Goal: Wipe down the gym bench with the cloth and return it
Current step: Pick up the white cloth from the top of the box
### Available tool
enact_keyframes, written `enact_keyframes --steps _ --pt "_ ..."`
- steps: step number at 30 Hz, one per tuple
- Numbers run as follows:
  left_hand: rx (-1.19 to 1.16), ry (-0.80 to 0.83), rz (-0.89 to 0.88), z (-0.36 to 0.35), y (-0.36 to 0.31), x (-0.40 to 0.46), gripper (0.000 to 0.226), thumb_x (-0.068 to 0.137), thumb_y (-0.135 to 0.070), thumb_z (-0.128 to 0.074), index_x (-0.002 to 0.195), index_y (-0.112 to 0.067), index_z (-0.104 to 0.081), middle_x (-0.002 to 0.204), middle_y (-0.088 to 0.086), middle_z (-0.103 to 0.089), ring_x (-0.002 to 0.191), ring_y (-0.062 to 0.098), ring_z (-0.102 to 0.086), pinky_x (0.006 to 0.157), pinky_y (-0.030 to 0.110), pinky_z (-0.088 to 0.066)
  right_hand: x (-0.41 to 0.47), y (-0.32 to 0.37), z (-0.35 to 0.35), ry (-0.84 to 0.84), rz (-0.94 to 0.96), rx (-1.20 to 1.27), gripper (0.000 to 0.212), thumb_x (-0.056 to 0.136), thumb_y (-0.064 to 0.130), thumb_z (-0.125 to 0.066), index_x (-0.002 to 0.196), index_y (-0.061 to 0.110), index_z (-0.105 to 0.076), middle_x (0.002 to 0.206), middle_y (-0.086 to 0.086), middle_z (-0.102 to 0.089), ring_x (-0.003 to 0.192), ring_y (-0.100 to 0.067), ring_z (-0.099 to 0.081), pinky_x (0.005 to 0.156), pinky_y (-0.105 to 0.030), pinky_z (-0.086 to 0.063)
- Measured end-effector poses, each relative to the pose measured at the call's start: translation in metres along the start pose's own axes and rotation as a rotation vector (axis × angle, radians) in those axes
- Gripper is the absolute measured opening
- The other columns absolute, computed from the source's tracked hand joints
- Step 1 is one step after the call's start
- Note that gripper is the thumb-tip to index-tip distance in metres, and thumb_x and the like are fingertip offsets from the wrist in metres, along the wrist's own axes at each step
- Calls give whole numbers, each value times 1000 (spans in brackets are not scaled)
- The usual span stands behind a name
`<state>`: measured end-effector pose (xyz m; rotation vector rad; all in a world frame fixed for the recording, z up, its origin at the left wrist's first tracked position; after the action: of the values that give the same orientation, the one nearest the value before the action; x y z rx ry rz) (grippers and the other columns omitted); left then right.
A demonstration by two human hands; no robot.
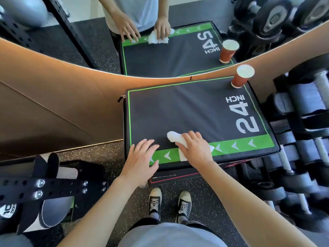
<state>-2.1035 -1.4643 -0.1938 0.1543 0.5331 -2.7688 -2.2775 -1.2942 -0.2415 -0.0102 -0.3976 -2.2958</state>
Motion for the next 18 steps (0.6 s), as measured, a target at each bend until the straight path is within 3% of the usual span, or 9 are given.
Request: enact_keyframes --steps 4,7,11,16,18 --pt "-4 -22 -74 9 -22 17 54 99 -38 -63 150 -25 -53 161 -4 -42 155 22 -29 125 59 -25 -10 -12 21 -59 -97 26 37 100 54 -54 99 17 -62 88 3 -63 80 -27 -58 65 -38 -43" --pt "-11 -33 -169 14 -39 32 53 97 -37 -65 148 -24 -55 159 -3 -45 153 23 -32 122 59 -29 -24 -21 37 -58 -239 131 42 100 57 -52 103 16 -60 96 3 -60 91 -25 -56 64 -38 -46" --pt "-15 -14 -337 19 -60 50 52 97 -37 -64 146 -24 -56 158 -3 -46 152 23 -33 122 57 -29 -54 -27 59 -91 -443 171 43 101 59 -50 107 16 -58 103 4 -51 97 -23 -54 68 -42 -51" --pt "-3 37 -588 18 -90 62 51 91 -36 -66 140 -21 -60 152 0 -52 147 27 -41 116 58 -34 -113 -20 79 -207 -666 101 43 101 56 -54 98 14 -58 99 2 -54 97 -25 -54 70 -39 -44" --pt "-5 65 -678 14 -103 59 54 90 -43 -57 138 -19 -62 149 2 -55 144 29 -45 113 60 -38 -143 -13 84 -252 -748 104 40 101 54 -56 98 14 -57 98 3 -52 95 -24 -53 69 -38 -41"
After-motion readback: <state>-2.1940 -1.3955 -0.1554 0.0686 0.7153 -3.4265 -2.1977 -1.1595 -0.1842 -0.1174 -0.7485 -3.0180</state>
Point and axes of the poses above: each hand's wrist, its own x-axis towards the middle knuckle, its own z-axis out of the back of the hand, y = z × x, the point moved 2 cm from there along x, towards the middle knuckle
